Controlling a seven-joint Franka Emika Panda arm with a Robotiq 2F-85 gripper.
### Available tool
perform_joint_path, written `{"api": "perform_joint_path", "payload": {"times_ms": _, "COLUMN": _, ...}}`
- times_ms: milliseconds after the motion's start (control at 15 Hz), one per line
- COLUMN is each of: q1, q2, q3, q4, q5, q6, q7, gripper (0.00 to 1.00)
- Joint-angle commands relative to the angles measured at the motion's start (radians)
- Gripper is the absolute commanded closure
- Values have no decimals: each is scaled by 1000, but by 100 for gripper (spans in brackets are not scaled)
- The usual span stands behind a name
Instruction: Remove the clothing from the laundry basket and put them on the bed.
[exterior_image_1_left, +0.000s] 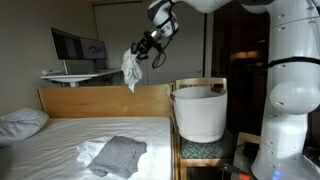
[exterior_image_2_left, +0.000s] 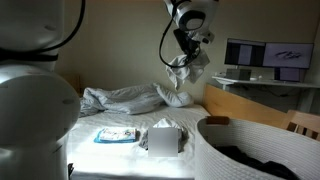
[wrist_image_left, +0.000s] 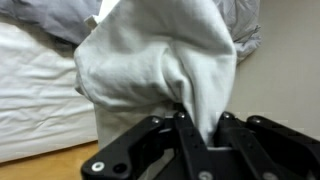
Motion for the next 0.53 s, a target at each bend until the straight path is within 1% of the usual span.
{"api": "perform_joint_path", "payload": {"times_ms": 0, "q1": 79, "q2": -26, "q3": 67, "q4": -60, "q5": -6, "q6": 128, "q7": -73, "gripper": 90}}
{"api": "perform_joint_path", "payload": {"times_ms": 133, "q1": 122, "q2": -26, "q3": 102, "q4": -81, "q5": -30, "q6": 223, "q7": -88, "gripper": 90}}
{"api": "perform_joint_path", "payload": {"times_ms": 200, "q1": 139, "q2": -29, "q3": 116, "q4": -96, "q5": -37, "q6": 263, "q7": -101, "gripper": 55}}
{"api": "perform_joint_path", "payload": {"times_ms": 267, "q1": 155, "q2": -32, "q3": 129, "q4": -108, "q5": -48, "q6": 323, "q7": -110, "gripper": 53}}
{"api": "perform_joint_path", "payload": {"times_ms": 333, "q1": 167, "q2": -35, "q3": 141, "q4": -121, "q5": -57, "q6": 378, "q7": -121, "gripper": 48}}
{"api": "perform_joint_path", "payload": {"times_ms": 467, "q1": 188, "q2": -34, "q3": 152, "q4": -138, "q5": -62, "q6": 470, "q7": -141, "gripper": 35}}
